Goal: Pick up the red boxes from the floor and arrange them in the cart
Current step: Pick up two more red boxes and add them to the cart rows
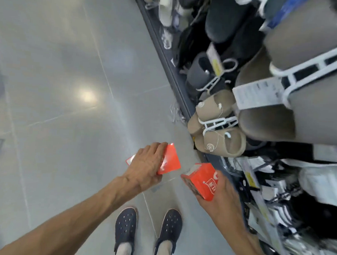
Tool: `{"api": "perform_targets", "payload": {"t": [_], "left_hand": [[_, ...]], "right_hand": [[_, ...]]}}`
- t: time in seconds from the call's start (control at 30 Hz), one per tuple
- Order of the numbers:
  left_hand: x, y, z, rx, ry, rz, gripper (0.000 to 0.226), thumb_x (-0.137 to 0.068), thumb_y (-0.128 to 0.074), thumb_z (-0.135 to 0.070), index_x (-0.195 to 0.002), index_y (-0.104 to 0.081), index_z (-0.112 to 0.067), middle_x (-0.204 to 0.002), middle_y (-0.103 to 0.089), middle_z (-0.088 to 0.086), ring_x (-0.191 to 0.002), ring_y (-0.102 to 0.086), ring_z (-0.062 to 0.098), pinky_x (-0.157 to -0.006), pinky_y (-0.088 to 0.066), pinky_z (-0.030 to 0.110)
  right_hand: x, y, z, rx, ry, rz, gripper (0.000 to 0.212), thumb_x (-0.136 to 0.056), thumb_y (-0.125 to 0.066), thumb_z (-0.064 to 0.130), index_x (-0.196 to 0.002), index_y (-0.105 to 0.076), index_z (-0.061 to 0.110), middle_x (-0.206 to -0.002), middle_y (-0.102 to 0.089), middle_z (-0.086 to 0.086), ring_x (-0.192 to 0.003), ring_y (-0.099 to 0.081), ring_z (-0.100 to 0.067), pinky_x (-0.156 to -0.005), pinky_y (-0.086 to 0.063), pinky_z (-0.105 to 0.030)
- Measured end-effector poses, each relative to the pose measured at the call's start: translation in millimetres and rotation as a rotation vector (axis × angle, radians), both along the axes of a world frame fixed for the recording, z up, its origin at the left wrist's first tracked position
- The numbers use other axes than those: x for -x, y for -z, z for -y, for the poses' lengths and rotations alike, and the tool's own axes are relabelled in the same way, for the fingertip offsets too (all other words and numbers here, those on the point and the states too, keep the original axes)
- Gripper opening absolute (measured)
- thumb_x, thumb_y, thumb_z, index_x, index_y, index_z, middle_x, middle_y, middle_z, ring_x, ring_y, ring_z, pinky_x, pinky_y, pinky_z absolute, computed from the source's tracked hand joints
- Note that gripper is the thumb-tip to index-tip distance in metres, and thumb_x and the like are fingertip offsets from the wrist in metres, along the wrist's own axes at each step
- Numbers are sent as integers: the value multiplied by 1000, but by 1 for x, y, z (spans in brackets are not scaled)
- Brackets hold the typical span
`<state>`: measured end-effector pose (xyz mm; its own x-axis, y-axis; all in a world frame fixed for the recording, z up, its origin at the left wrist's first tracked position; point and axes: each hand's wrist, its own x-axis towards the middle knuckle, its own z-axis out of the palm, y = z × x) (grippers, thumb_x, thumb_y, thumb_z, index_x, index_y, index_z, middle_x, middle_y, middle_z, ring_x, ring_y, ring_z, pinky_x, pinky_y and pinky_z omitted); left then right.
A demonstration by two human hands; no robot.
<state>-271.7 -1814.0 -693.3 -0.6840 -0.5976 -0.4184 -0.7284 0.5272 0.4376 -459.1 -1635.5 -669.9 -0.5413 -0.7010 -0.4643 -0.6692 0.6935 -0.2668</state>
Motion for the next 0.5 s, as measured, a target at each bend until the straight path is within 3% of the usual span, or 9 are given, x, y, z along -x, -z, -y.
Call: {"api": "perform_targets", "payload": {"t": [0.17, 0.23, 0.33, 0.4, 0.5], "left_hand": [[-79, -199, 5, 81, -118, -8, 93, -76, -75, -48, -152, -27, -22, -138, -50, 1, -121, -52, 29, -98, -42, 39], [-111, -272, -3, 137, -129, 12, 95, -75, -73, -46, -153, -26, -21, -141, -48, 1, -123, -52, 30, -98, -43, 41], [-155, -360, -22, 239, -185, 48, 98, -70, -73, -39, -153, -23, -25, -143, -47, 0, -125, -51, 29, -98, -42, 43], [-178, -408, -43, 257, -288, 76, 100, -70, -67, -52, -154, -22, -25, -145, -46, 1, -127, -50, 29, -99, -43, 44], [-208, -459, -88, 261, -500, 37, 111, -58, -42, -81, -153, -24, -26, -144, -48, 1, -126, -51, 30, -99, -44, 44]], "right_hand": [[-36, -206, 53, 113, -169, 42, 96, -76, -74, 70, -148, -36, 19, -139, -54, -2, -130, -52, -24, -106, -42, -40], [-53, -284, 65, 167, -249, 95, 96, -75, -71, 75, -147, -37, 21, -138, -54, 0, -130, -52, -24, -104, -43, -44], [-73, -372, 81, 277, -466, 143, 84, -76, -71, 68, -142, -42, 23, -130, -57, -1, -124, -55, -26, -100, -46, -45], [-86, -414, 91, 302, -610, 119, 83, -73, -74, 65, -139, -45, 22, -126, -59, -3, -119, -58, -29, -97, -47, -45], [-113, -461, 103, 301, -849, 69, 80, -74, -75, 65, -135, -45, 25, -124, -62, 0, -112, -61, -25, -92, -48, -38]]}}
